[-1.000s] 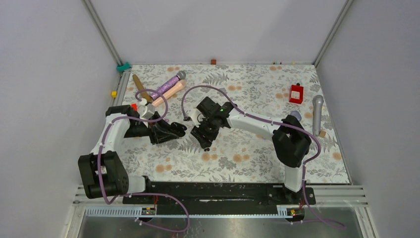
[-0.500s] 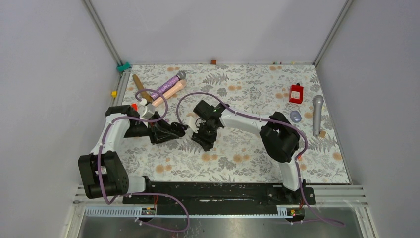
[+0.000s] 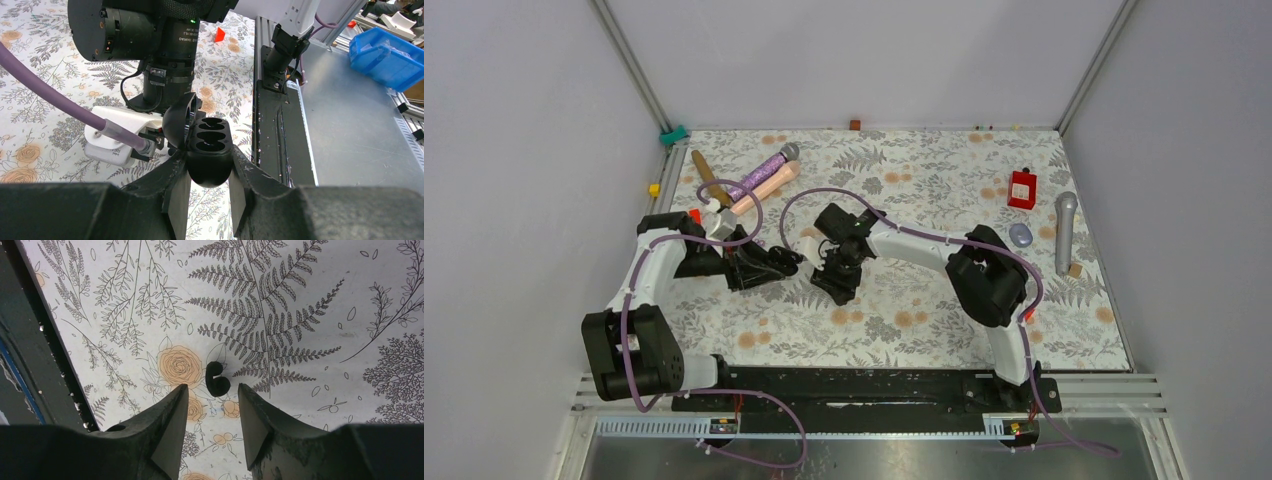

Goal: Insert the wireless bluetooth earbuds into the charging case
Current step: Pick up the earbud from the center of the board.

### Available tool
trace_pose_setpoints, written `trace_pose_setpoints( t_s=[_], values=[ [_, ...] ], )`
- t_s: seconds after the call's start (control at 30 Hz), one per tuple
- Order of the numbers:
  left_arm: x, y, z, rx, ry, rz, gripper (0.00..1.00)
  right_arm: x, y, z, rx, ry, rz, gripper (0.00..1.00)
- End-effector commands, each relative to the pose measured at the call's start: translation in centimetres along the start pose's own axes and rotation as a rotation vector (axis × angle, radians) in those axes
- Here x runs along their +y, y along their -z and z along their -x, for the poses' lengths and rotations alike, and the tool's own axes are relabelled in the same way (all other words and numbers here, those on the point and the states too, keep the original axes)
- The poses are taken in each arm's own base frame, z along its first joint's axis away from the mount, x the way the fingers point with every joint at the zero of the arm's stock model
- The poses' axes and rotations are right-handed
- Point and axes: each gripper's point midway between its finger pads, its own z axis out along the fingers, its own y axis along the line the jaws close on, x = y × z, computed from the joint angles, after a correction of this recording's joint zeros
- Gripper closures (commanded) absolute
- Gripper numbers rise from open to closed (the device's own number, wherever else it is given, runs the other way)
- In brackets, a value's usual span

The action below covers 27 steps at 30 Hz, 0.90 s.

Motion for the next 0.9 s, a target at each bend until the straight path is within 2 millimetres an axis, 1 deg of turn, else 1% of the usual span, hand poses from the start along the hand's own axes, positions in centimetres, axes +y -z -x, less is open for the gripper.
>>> trace_pose_setpoints(
  t_s=[0.0, 0.37, 0.87],
  values=[
    [-0.2, 0.0, 1.7, -0.055, -0.022, 0.014, 1.0, -0.5, -0.4, -0.1, 0.002, 0.007, -0.002, 0.52],
    [-0.2, 0.0, 1.6, -0.055, -0.021, 0.015, 1.0, -0.5, -1.2, -0.6, 0.011, -0.002, 0.009, 0.54],
    [-0.1, 0.0, 1.6, -0.056, -0.019, 0.017, 1.0, -0.3, -1.6, -1.0, 0.018, -0.004, 0.026, 0.56]
  ],
)
